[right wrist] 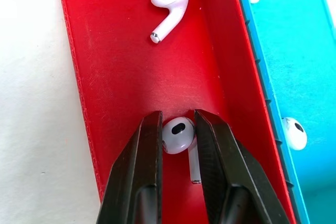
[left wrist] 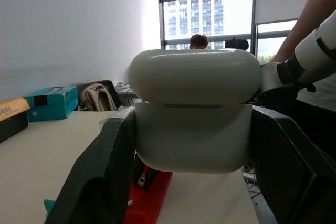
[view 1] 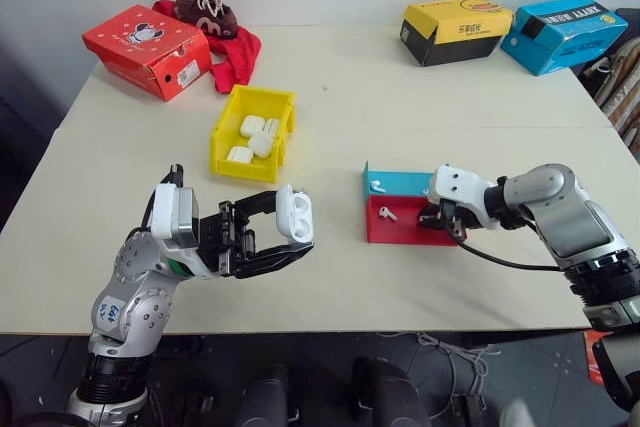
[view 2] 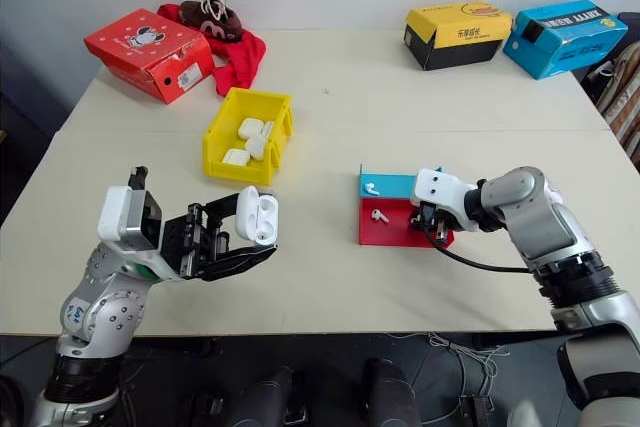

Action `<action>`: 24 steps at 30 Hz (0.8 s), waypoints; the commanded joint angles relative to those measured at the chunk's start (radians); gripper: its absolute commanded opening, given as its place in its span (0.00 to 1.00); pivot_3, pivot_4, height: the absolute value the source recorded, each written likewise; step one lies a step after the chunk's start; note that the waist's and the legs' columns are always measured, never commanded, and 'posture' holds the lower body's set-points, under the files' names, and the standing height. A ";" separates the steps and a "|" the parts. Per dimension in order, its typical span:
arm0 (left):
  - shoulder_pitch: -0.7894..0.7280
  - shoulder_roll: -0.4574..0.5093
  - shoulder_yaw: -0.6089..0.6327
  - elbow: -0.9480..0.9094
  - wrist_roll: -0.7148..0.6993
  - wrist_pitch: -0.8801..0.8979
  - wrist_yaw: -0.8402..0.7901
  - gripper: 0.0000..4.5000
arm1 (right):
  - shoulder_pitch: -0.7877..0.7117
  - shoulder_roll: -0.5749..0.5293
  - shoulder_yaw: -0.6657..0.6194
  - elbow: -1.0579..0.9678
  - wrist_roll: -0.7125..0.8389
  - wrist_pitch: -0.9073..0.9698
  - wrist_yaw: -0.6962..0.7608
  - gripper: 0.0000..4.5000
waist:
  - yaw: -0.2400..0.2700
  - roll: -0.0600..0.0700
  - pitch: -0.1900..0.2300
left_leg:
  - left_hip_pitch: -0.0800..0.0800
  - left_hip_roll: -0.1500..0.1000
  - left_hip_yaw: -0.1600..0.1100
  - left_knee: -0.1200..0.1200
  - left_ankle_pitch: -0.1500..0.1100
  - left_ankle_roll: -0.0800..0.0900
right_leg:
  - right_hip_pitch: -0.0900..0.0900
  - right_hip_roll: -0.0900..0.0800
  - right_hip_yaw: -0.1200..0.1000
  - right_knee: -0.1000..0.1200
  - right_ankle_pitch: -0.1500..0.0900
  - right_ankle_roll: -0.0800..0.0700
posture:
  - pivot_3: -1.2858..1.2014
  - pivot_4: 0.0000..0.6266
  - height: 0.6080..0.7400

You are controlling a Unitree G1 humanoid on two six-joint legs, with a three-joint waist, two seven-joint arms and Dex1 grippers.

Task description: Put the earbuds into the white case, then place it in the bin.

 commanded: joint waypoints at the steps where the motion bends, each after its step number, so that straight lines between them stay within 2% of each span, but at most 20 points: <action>1: -0.003 0.006 0.019 -0.022 -0.004 -0.004 -0.003 0.62 | 0.006 0.017 -0.028 0.016 0.002 -0.024 -0.017 0.19 | 0.000 0.000 0.000 | 0.000 0.000 0.000 0.000 0.000 0.000 | 0.000 0.000 0.000 0.000 0.000 0.000 | 0.52 0.24 1.00; 18: 0.001 0.003 0.016 -0.016 0.000 -0.006 -0.007 0.62 | 0.021 0.032 -0.044 0.055 0.001 -0.052 -0.017 0.19 | 0.000 0.000 0.000 | 0.000 0.000 0.000 0.000 0.000 0.000 | 0.000 0.000 0.000 0.001 0.000 0.000 | 0.52 0.24 1.00; 24: -0.044 0.020 0.058 -0.001 -0.126 0.095 -0.009 0.62 | 0.065 -0.029 -0.285 -0.114 0.339 0.193 0.144 0.19 | 0.003 0.001 0.000 | -0.002 0.000 -0.002 0.000 0.000 0.000 | 0.000 0.000 -0.001 0.002 0.000 0.000 | 0.52 0.24 1.00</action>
